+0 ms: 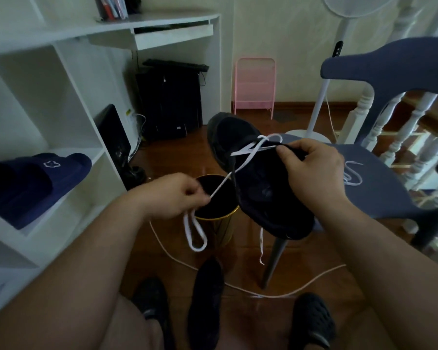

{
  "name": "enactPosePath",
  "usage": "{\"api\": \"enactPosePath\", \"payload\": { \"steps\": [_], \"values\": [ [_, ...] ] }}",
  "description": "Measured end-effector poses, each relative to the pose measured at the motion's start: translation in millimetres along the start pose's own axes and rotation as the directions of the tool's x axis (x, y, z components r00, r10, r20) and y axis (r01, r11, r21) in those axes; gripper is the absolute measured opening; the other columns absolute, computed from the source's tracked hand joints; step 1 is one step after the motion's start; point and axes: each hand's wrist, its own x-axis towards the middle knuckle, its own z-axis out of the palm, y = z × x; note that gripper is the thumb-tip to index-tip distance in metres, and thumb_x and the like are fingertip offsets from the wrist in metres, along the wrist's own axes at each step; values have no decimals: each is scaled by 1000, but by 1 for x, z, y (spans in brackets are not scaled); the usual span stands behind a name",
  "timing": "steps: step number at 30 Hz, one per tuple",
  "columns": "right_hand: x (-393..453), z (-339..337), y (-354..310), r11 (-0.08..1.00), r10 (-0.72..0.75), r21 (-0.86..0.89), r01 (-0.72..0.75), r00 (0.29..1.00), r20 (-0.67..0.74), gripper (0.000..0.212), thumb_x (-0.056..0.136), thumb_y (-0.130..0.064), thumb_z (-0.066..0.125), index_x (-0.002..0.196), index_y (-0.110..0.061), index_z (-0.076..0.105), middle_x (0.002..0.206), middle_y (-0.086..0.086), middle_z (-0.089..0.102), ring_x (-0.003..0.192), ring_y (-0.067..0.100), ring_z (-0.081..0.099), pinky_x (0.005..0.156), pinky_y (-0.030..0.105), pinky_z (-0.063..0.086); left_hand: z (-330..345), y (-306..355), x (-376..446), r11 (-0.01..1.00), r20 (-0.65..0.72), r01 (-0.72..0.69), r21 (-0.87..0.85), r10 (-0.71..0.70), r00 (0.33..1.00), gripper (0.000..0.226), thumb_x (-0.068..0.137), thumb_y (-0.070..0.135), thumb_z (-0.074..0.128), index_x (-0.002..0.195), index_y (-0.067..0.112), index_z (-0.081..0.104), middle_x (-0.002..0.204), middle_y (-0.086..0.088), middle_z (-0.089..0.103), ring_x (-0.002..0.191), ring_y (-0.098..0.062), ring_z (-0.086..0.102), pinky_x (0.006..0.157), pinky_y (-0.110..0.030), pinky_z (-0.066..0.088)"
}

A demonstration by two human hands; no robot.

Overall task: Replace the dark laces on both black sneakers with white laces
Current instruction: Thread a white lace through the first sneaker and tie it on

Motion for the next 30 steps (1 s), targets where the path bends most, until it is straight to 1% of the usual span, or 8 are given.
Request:
{"api": "enactPosePath", "payload": {
  "steps": [3, 7, 9, 11, 15, 20, 25, 30],
  "values": [
    [2, -6, 3, 999, 36, -15, -35, 999, 33, 16, 94, -45, 71, 87, -30, 73, 75, -26, 59, 75, 1, 58, 76, 21, 45, -8, -23, -5, 966, 186, 125, 224, -168, 968, 32, 99, 50, 66, 88, 22, 77, 79, 0, 69, 71, -12, 59, 74, -36, 49],
    [3, 0, 6, 988, 153, -1, -155, 975, 161, 28, 91, -47, 75, 79, -22, 76, 75, -14, 68, 76, 3, 65, 70, 30, 52, -9, -23, -6, 961, 59, 188, 203, -204, 977, 18, 98, 43, 71, 96, 26, 77, 92, 10, 73, 85, -8, 67, 88, -35, 57],
    [6, 2, 8, 897, 334, 164, -410, 872, 357, 27, 92, -38, 77, 85, -11, 79, 79, 0, 73, 89, 13, 72, 80, 37, 59, -7, -15, -3, 987, -160, 161, 24, -156, 975, 11, 102, 35, 67, 108, 30, 75, 109, 9, 72, 101, -11, 68, 96, -40, 57],
    [7, 1, 8, 685, 409, 294, -667, 686, 602, 24, 95, -21, 73, 98, 3, 75, 98, 20, 76, 101, 30, 74, 94, 44, 60, -5, 1, -4, 982, -386, 34, -187, -106, 917, 23, 104, 20, 63, 123, 31, 70, 119, 11, 68, 105, -10, 69, 93, -35, 58],
    [3, -3, 4, 480, 263, 309, -821, 471, 842, 20, 100, 3, 54, 112, 4, 70, 114, 23, 73, 103, 28, 72, 86, 33, 62, 1, 38, -13, 878, -631, -293, -379, -13, 776, 39, 105, 5, 58, 133, 31, 66, 116, 15, 70, 94, 0, 73, 84, -19, 60],
    [-2, -2, -1, 426, 113, 374, -824, 458, 881, 31, 99, 6, 46, 119, 1, 69, 124, 21, 71, 117, 31, 67, 100, 36, 56, 12, 55, -17, 808, -696, -491, -325, 148, 703, 62, 105, 2, 55, 143, 50, 47, 105, 12, 77, 100, -7, 73, 98, -31, 57],
    [-3, -4, -2, 343, 39, 439, -830, 480, 876, 36, 94, -13, 56, 125, 1, 67, 121, 19, 71, 112, 28, 68, 94, 34, 60, 17, 59, -19, 851, -672, -486, -200, 242, 700, 22, 99, 14, 72, 106, 35, 77, 101, 19, 77, 102, 2, 71, 90, -19, 56],
    [-5, -3, -1, 275, 19, 428, -861, 450, 893, 37, 99, -20, 53, 128, 0, 65, 118, 18, 71, 108, 27, 69, 98, 37, 56, 18, 61, -17, 870, -614, -493, -10, 384, 689, 22, 93, 14, 78, 98, 35, 79, 106, 16, 71, 102, -3, 68, 89, -18, 52]
  ]
}}
